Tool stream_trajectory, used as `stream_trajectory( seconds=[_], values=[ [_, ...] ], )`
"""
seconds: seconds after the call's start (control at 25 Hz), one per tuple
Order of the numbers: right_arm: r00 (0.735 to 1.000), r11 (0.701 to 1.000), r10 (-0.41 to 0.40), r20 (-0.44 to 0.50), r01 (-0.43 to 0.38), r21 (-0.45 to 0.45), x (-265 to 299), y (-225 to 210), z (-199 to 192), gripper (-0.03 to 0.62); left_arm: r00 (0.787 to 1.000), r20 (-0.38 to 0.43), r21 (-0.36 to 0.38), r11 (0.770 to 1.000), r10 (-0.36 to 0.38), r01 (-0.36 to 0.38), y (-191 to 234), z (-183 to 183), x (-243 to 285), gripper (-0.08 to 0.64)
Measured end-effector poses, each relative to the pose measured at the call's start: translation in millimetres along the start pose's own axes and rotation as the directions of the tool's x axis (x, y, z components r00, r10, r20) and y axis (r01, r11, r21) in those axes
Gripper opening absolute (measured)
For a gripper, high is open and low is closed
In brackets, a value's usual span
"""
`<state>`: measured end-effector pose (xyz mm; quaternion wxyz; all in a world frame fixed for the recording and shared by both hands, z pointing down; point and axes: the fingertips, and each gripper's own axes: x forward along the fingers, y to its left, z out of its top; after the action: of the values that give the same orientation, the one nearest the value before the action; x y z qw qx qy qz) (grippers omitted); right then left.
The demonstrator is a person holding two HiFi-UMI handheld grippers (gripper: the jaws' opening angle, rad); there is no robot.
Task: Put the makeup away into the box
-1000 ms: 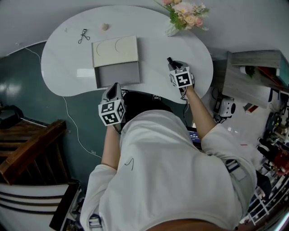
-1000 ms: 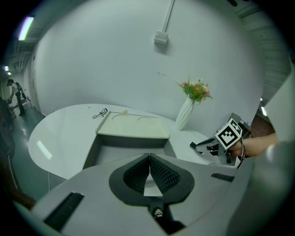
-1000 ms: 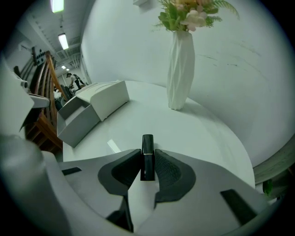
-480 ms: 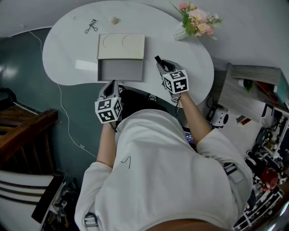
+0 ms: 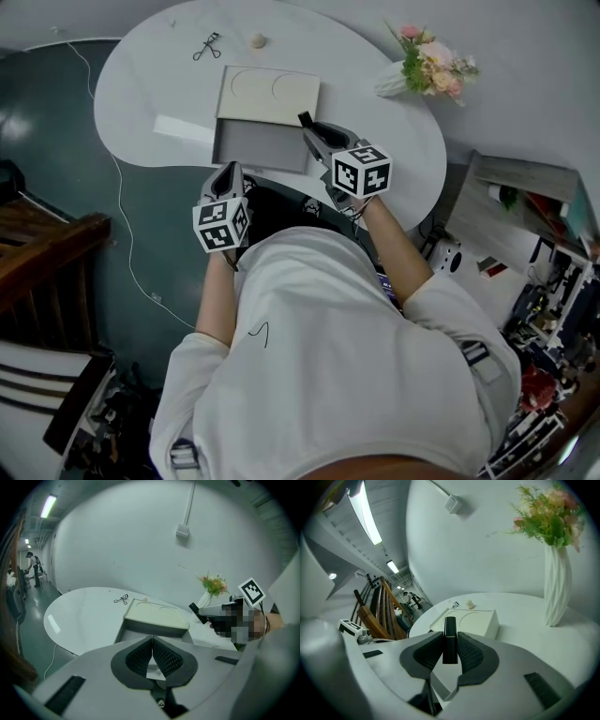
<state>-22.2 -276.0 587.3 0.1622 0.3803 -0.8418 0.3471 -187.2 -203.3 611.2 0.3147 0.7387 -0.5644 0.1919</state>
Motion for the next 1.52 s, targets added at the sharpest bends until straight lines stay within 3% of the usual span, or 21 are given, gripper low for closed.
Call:
stream_trajectory(
  seconds=[0.36,0.92,1.52],
  values=[
    [0.992,0.996,0.059,-0.115,-0.066,-0.054,48.9,55.0,-6.4,0.092,1.0,0.009,-0.039,0.999,0.022,-0.022,42.4,7.1,-0.4,0.02],
    [0.959,0.992,0.071,-0.274,-0.096,-0.08,116.4,97.7,-32.9,0.092,1.0,-0.024,-0.047,0.999,0.015,-0.016,91.3,10.4,4.3,0.02],
    [0.893,0.976,-0.078,-0.443,-0.023,-0.219,154.2,82.4,-71.1,0.092,0.995,-0.078,0.025,0.997,-0.066,0.068,99.4,14.1,20.9,0.02]
  ],
)
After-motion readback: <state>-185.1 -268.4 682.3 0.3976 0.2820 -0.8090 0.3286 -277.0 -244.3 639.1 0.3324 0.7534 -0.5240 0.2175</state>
